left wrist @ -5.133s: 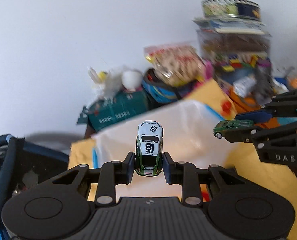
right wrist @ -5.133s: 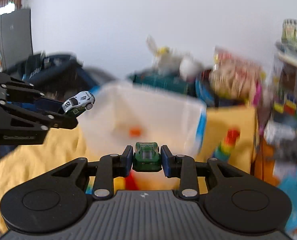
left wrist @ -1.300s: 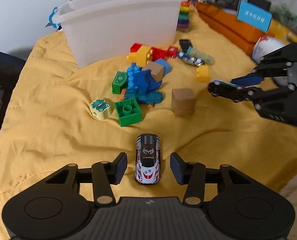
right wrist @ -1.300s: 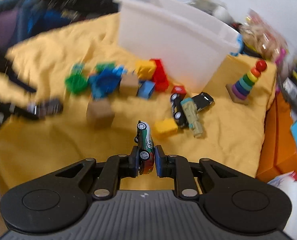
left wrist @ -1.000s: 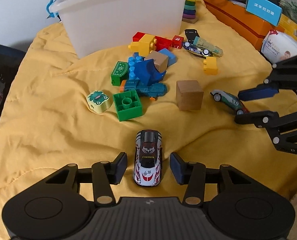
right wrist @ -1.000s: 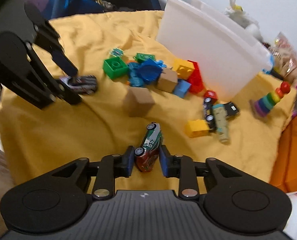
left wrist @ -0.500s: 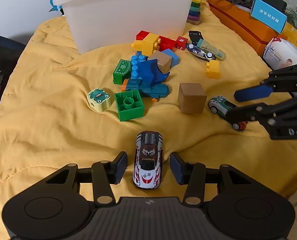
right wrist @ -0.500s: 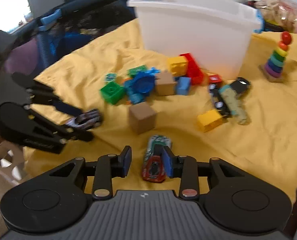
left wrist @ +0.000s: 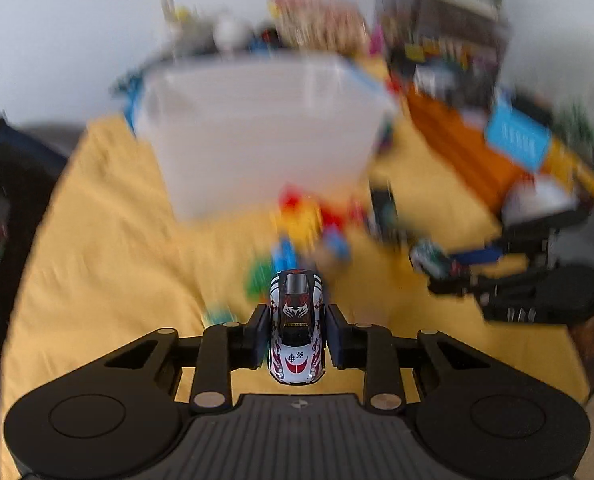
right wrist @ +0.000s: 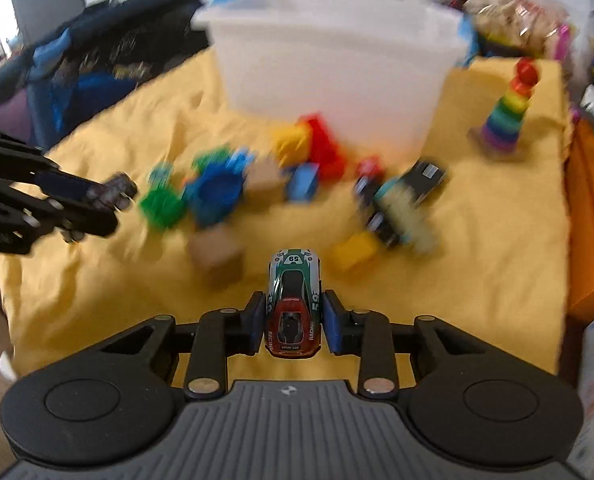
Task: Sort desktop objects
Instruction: 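Move both cars over the bin and open both grippers to release them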
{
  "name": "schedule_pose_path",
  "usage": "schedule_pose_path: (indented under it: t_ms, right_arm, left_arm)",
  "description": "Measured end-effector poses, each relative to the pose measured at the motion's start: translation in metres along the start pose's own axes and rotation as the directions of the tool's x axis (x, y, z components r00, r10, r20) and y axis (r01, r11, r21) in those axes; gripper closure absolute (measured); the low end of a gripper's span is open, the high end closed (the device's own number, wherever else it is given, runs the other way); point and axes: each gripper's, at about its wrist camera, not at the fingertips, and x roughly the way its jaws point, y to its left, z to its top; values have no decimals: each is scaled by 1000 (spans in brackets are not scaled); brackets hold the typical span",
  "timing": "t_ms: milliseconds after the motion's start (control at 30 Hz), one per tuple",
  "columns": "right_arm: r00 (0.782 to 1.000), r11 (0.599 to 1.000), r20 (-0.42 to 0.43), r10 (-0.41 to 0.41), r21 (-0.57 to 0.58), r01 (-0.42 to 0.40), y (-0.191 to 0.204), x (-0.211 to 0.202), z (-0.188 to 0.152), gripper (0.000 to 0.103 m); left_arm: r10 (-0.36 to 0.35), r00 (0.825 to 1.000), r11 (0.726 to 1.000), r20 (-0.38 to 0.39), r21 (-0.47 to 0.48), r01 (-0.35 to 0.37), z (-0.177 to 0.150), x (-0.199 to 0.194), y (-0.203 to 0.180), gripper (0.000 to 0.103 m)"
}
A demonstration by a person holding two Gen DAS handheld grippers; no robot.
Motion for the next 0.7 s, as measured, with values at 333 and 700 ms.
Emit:
schedule_pose_path:
  t_ms: [333,700]
  right_arm:
    - [948,999,314,-49,5,50,-31,-34,107,70]
    - [960,987,262,-100,147,62,-64,36,160,67]
  left_arm:
    - [104,970,994,222,-8,-104,127,9,35,70]
    - [210,972,977,107,12,-212,141,101,39,64]
